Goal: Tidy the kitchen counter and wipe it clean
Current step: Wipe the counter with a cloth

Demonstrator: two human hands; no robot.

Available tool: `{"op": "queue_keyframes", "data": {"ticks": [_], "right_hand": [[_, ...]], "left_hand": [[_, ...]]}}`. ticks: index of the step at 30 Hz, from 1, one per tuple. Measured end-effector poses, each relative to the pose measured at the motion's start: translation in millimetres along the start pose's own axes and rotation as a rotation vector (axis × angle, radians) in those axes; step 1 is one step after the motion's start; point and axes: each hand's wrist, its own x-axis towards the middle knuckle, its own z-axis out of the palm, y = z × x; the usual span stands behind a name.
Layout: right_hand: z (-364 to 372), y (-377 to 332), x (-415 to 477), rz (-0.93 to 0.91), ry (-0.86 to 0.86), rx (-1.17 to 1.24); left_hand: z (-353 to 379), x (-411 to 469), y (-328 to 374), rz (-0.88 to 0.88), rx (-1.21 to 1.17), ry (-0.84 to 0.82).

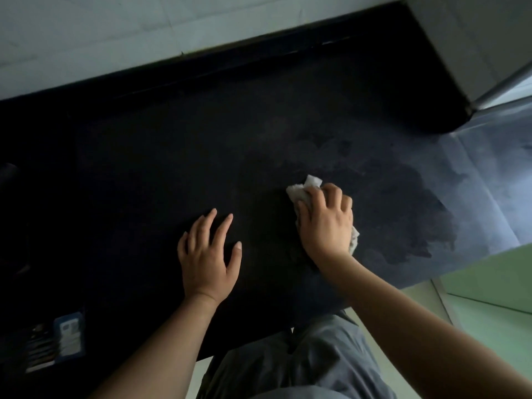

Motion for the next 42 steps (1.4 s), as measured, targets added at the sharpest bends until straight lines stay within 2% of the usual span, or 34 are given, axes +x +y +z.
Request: {"op": "queue_keyframes", "data": {"ticks": [2, 7, 9, 15, 19, 21, 25, 29, 32, 34, 38, 40, 42], "right_hand": [[7, -15, 8, 0.035, -0.018, -0.01], [6, -13, -26, -0.255, -0.076, -0.005], [1, 3, -36, -0.31, -0.076, -0.011], [3, 1, 23, -0.06, 0.021, 0.011], [22, -36, 70, -0.019, 0.01, -0.003], [29, -55, 72, -0.096, -0.026, -0.007], [30, -62, 28, -0.361, -0.134, 0.027], [13, -27, -35, -0.45, -0.189, 0.046], [-3, 11, -39, -0.563, -0.178, 0.048], [-7, 20, -20, -0.496, -0.117, 0.044], [4, -10, 8, -0.12, -0.035, -0.003], [10, -28, 0, -0.132, -0.063, -0.016], [12, -36, -19, -0.258, -0.1, -0.011]], "left_hand": [[0, 0, 0, -0.002, 0.002, -0.002], [-1, 0, 1, 0.006, 0.001, 0.002], [-1, -1, 0, 0.002, -0.002, 0.003], [-2, -2, -1, 0.008, -0.031, -0.006], [-7, 0, -3, 0.011, -0.075, -0.034], [-11, 1, -4, 0.025, -0.085, -0.077], [-19, -10, -11, 0.044, -0.04, -0.128], [-24, -39, -15, 0.027, -0.023, -0.128], [-25, -58, -13, 0.042, -0.015, -0.17], [-25, -67, -13, 0.037, -0.017, -0.196], [-22, -77, -14, 0.033, 0.014, -0.217], [-21, -79, -12, 0.024, 0.022, -0.21], [-21, -80, -9, 0.012, 0.022, -0.21]]}}
